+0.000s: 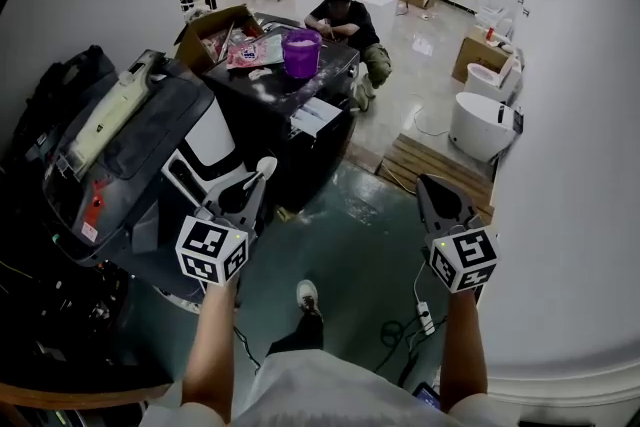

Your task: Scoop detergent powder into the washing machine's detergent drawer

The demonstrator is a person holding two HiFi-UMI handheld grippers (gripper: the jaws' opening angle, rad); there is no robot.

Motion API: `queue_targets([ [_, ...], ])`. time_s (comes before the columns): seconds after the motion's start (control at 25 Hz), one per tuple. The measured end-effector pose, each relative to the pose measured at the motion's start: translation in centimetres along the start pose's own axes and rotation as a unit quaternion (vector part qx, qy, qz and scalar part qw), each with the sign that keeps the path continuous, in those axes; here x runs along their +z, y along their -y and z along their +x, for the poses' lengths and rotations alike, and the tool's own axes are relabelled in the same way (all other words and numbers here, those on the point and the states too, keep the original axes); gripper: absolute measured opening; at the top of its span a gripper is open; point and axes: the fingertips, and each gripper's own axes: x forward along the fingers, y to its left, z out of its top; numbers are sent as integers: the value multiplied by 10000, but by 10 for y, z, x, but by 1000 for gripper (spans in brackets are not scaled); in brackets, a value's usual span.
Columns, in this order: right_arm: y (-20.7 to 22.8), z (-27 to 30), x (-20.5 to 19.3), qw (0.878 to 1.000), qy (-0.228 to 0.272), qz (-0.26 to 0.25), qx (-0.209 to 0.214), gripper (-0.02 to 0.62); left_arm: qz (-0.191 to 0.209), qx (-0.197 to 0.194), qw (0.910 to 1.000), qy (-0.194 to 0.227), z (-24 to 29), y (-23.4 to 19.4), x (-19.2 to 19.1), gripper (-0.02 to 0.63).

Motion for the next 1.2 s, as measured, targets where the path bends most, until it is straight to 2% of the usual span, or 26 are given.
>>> queue_targets([
  [0.36, 65, 165, 20, 9999, -9, -112, 4, 5, -14, -35, 9998, 173, 142, -115, 17, 15],
  [0.64, 86, 272, 21, 9999, -57, -142, 69, 5, -76, -75, 9998, 156, 217, -189, 15, 15],
  [0.96, 101, 348, 10, 9994, -262, -182, 134, 5, -244, -72, 9996, 136, 276, -243, 2, 15],
  [1.2, 119, 390, -11, 9986, -421, -204, 231, 5, -362, -61, 9993, 35, 319, -263, -15, 15],
])
